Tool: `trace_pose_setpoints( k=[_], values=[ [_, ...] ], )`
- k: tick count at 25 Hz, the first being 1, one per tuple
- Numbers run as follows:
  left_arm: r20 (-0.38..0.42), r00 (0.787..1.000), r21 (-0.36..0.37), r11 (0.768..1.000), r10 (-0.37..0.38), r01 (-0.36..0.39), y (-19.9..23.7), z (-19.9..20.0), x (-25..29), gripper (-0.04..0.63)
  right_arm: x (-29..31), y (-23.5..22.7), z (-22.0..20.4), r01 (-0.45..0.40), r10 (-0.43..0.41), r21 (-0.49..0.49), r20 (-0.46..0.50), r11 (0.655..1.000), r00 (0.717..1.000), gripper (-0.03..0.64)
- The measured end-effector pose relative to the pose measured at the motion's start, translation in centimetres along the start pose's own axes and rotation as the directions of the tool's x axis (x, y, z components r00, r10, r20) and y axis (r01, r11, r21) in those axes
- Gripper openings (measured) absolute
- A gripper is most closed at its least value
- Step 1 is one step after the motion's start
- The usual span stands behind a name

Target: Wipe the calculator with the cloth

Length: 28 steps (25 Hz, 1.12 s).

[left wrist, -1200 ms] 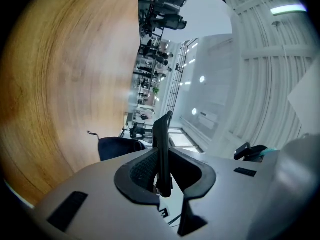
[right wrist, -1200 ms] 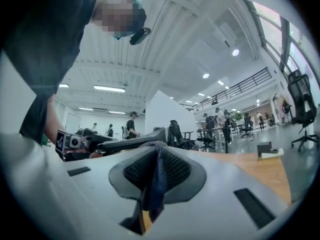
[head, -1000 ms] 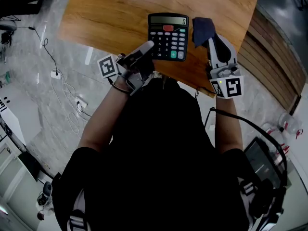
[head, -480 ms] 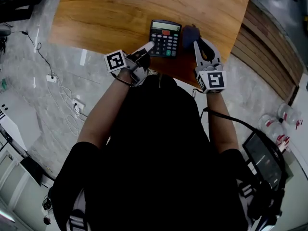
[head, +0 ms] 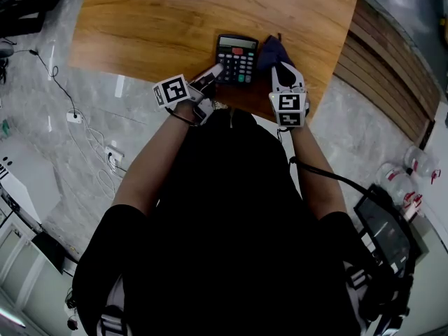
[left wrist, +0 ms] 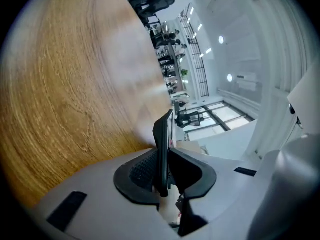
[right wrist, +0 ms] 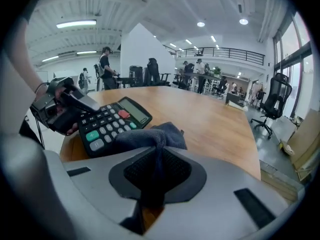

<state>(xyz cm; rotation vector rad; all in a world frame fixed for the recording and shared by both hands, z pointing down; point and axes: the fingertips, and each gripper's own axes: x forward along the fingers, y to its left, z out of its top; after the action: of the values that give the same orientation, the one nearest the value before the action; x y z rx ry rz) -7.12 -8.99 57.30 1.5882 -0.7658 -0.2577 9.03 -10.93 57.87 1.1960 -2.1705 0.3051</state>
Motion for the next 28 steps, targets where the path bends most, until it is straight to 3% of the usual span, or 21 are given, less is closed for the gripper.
trace_pose_setpoints(
  k=[3,5,9,14,15,19,23,28],
  values=[
    [-0.030,0.994,0.121,0.987,0.109,-0.104,0.9,-0.1,0.1,0.084,0.5,0.1,-0.8,-0.006,0.006,-0.002,-0.043,1.000,0.999,0.041],
    [-0.053,0.977,0.223,0.956,0.207,-0.191,1.5,-0.4,0.2,0.094,0.8,0.0,-1.1,-0.008,0.009,0.003,-0.072,1.000,0.997,0.041],
    [-0.048,0.911,0.399,0.844,0.410,-0.359,2.9,-0.8,0.0,0.110,1.2,-0.1,-1.4,-0.027,0.030,0.023,-0.137,0.999,0.990,0.041],
    [0.005,0.861,0.602,0.687,0.508,-0.408,2.6,-0.9,-0.1,0.126,1.0,-0.5,-1.2,-0.039,0.060,0.112,-0.184,0.993,0.981,0.042],
    [0.013,0.858,0.623,0.667,0.513,-0.409,2.6,-0.8,0.0,0.126,0.9,-0.7,-1.0,-0.029,0.051,0.116,-0.187,0.993,0.981,0.041],
    [0.042,0.870,0.636,0.658,0.492,-0.403,1.4,-0.5,-0.7,0.124,-1.1,-1.6,1.1,0.015,-0.001,0.082,-0.161,0.997,0.987,0.043],
    [0.077,0.892,0.673,0.637,0.446,-0.377,-1.5,0.4,-1.6,0.121,-3.6,-2.2,3.2,0.009,0.005,0.108,-0.131,0.994,0.991,0.043],
    [0.112,0.924,0.689,0.641,0.366,-0.338,-5.5,1.9,-2.0,0.112,-4.7,-2.9,4.4,0.006,0.009,0.111,-0.129,0.994,0.992,0.055]
  ],
)
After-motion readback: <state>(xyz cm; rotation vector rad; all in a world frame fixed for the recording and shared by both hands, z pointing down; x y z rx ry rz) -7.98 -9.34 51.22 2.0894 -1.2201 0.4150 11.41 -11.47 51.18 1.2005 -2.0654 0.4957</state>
